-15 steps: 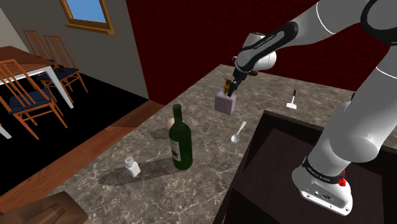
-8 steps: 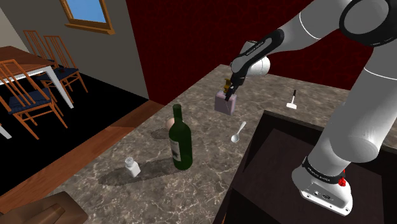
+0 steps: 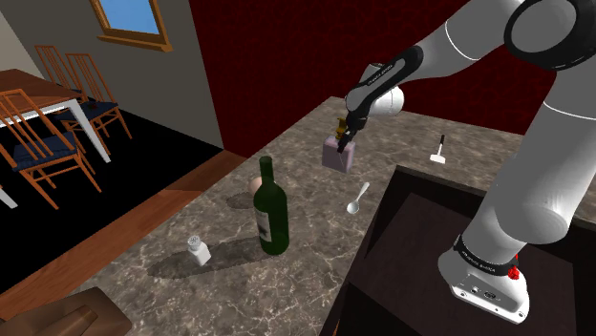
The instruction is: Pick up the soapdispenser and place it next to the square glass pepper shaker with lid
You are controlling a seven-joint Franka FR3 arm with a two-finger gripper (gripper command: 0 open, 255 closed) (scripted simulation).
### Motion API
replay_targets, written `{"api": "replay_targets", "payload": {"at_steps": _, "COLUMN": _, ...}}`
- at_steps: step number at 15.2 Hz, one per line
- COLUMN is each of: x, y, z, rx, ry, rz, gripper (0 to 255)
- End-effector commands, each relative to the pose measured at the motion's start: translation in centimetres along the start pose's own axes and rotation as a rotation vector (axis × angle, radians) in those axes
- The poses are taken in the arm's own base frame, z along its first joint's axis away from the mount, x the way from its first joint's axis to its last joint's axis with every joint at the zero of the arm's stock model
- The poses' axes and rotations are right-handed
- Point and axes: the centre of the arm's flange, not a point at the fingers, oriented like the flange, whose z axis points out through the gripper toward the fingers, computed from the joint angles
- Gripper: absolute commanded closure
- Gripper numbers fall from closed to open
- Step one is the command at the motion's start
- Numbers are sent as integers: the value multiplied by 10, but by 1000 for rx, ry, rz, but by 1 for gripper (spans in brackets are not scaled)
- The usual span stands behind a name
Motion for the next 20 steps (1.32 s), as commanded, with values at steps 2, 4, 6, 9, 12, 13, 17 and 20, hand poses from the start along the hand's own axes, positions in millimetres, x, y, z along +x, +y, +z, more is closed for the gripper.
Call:
{"api": "replay_targets", "payload": {"at_steps": 2, "x": 0, "y": 0, "z": 0, "rx": 0, "ry": 0, "rz": 0, "gripper": 255}}
{"api": "replay_targets", "payload": {"at_steps": 4, "x": 0, "y": 0, "z": 0, "rx": 0, "ry": 0, "rz": 0, "gripper": 255}}
{"api": "replay_targets", "payload": {"at_steps": 6, "x": 0, "y": 0, "z": 0, "rx": 0, "ry": 0, "rz": 0, "gripper": 255}}
{"api": "replay_targets", "payload": {"at_steps": 9, "x": 0, "y": 0, "z": 0, "rx": 0, "ry": 0, "rz": 0, "gripper": 255}}
{"api": "replay_targets", "payload": {"at_steps": 12, "x": 3, "y": 0, "z": -10, "rx": 0, "ry": 0, "rz": 0, "gripper": 255}}
{"api": "replay_targets", "payload": {"at_steps": 13, "x": 4, "y": 0, "z": -15, "rx": 0, "ry": 0, "rz": 0, "gripper": 255}}
{"api": "replay_targets", "payload": {"at_steps": 17, "x": 9, "y": 0, "z": -36, "rx": 0, "ry": 0, "rz": 0, "gripper": 255}}
{"api": "replay_targets", "payload": {"at_steps": 20, "x": 13, "y": 0, "z": -51, "rx": 0, "ry": 0, "rz": 0, "gripper": 255}}
